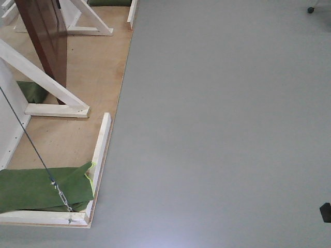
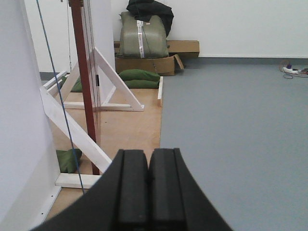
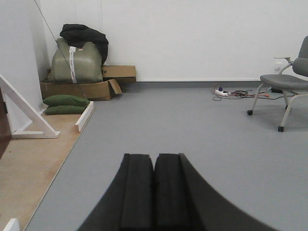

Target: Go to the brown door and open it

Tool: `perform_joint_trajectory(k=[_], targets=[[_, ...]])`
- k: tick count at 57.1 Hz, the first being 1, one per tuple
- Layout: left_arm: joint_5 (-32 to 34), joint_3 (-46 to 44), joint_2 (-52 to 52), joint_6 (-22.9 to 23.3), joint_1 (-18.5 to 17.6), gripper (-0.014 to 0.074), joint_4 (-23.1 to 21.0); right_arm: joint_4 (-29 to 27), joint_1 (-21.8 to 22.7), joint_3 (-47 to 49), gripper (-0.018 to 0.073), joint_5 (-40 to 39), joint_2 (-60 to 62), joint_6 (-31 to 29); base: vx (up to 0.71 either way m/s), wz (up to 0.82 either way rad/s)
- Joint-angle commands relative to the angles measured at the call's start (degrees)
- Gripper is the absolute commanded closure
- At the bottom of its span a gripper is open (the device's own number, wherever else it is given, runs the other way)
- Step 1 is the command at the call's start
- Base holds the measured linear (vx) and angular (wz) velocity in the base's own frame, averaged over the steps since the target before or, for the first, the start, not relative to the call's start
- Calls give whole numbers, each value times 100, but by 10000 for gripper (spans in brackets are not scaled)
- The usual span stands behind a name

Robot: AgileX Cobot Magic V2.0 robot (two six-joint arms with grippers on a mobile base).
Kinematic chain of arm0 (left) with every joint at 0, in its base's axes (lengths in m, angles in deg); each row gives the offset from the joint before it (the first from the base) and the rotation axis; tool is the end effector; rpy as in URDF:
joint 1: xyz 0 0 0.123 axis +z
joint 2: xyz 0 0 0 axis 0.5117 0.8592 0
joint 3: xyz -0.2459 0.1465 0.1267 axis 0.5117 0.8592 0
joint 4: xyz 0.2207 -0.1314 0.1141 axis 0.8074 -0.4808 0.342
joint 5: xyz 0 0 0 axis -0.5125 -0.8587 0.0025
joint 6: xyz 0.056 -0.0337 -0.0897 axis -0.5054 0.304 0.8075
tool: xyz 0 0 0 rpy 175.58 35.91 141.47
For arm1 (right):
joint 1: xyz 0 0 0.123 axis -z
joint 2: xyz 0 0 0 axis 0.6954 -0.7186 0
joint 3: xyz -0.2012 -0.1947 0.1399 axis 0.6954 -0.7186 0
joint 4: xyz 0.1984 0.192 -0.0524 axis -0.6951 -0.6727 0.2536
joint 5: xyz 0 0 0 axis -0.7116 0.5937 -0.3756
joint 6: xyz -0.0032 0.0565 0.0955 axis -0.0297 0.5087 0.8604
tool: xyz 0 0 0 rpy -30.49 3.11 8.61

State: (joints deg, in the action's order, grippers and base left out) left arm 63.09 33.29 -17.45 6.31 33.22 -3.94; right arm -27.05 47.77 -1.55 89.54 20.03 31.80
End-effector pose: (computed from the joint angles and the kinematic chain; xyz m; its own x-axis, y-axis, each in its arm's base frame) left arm 0.0774 0.0019 0.1849 -0.1121 -0.0749 -0.9909 -0.0374 0.9968 -0.0711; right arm 0.0783 -0.0043 0.1930 -0.0294 -0.0054 -0.9996 0.0576 0.9983 -0.0071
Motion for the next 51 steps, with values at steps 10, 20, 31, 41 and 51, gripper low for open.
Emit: perform_joint_trajectory(k=[10, 20, 31, 41, 51], targets=[[464, -161, -81, 94, 0, 600, 6, 41, 3, -26, 559, -440, 68, -27, 25, -4], [464, -161, -81, 94, 0, 600, 6, 41, 3, -26, 559, -440, 68, -27, 25, -6], [464, -161, -81, 94, 0, 600, 6, 41, 3, -26, 559, -440, 68, -27, 25, -7], [464, -161, -81, 94, 0, 600, 6, 41, 3, -26, 559, -440, 68, -27, 26, -8], [464, -161, -81, 94, 0, 600, 6, 41, 3, -26, 559, -440, 68, -27, 28, -7]])
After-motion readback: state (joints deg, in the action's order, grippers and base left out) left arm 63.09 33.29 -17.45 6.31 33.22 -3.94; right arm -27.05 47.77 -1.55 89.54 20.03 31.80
